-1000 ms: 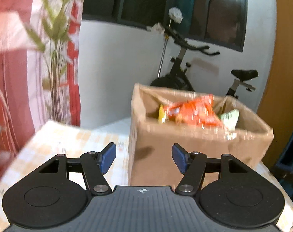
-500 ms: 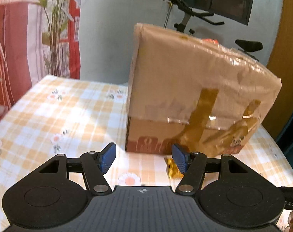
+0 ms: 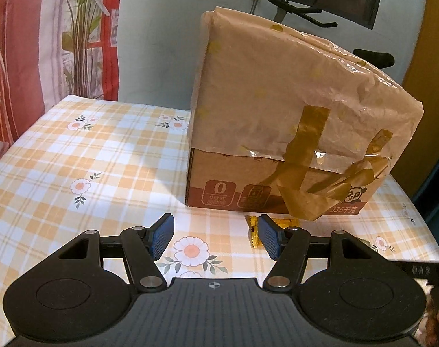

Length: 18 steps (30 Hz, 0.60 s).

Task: Organize snacks
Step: 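Move both grippers back to the table and grasp the gold foil packet with the right gripper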

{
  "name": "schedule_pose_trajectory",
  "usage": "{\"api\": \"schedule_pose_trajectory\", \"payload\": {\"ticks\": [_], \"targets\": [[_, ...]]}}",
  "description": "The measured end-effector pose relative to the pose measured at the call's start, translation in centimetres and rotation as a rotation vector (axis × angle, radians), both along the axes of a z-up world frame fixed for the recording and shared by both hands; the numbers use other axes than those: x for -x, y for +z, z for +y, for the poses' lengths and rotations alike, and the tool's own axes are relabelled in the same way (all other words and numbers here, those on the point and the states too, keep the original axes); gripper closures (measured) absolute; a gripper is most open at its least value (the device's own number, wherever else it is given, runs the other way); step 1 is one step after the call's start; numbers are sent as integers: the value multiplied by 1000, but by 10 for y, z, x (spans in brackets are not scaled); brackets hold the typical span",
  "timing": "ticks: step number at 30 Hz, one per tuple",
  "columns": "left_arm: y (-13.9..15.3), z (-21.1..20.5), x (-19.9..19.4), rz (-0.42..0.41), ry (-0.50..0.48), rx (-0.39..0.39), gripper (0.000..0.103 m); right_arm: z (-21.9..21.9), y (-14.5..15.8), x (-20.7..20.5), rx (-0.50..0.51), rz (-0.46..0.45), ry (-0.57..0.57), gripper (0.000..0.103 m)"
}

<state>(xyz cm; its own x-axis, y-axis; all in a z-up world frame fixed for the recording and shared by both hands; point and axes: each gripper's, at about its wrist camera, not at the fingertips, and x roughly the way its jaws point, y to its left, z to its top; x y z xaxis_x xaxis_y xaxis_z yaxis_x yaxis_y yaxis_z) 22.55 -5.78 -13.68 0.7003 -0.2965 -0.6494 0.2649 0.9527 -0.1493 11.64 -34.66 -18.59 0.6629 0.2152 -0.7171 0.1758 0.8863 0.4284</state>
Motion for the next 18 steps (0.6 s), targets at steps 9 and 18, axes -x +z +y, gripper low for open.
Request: {"api": "schedule_pose_trajectory", "payload": {"ticks": [9,18], "targets": [[-4,1,1,16,11,-6,37,21,-3,-23,137,-46,98,40],[-9,-4,2,34,-1,-24,37,53,-13,-12,329,-119,180,34]]}}
